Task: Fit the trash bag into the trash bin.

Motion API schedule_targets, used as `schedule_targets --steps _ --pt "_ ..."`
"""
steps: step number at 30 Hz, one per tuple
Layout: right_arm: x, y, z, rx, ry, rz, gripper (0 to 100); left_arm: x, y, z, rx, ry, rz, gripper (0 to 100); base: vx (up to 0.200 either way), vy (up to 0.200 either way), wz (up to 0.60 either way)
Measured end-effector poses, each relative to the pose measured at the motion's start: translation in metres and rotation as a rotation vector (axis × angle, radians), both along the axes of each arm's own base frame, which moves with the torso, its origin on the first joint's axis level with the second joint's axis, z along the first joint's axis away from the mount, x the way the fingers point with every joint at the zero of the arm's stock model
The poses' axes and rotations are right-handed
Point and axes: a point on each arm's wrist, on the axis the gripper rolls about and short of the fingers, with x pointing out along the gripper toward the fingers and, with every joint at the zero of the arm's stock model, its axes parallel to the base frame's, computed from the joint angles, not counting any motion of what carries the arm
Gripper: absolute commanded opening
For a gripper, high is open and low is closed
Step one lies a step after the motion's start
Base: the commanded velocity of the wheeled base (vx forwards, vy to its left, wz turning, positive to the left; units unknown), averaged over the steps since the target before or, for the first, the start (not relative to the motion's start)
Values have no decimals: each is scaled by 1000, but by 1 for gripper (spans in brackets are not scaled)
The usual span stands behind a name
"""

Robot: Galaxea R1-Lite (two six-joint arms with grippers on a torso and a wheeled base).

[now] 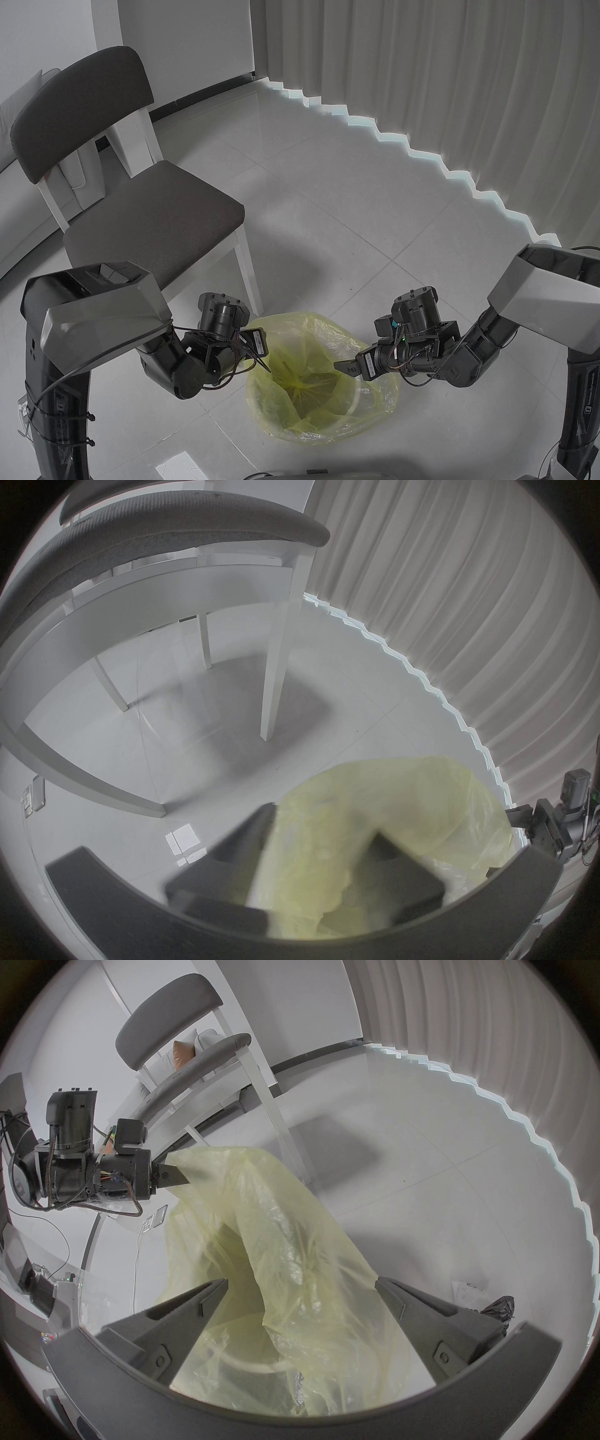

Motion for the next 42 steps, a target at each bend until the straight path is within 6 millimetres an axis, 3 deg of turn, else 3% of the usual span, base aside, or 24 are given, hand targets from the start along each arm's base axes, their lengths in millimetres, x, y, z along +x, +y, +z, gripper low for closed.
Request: schedule_targets --steps 20,21,33,42 --pt "4 2 -1 0 -13 3 100 -16 15 -11 8 3 23 100 0 0 0" --pt "5 2 -1 -1 -15 4 0 -17 16 -12 8 3 25 100 0 0 0" --pt "11 -4 -7 -20 -13 -6 0 -30 23 -17 6 0 24 100 0 0 0" --pt "25 -20 -21 -31 4 -59 0 -32 23 -19 10 8 21 100 0 0 0"
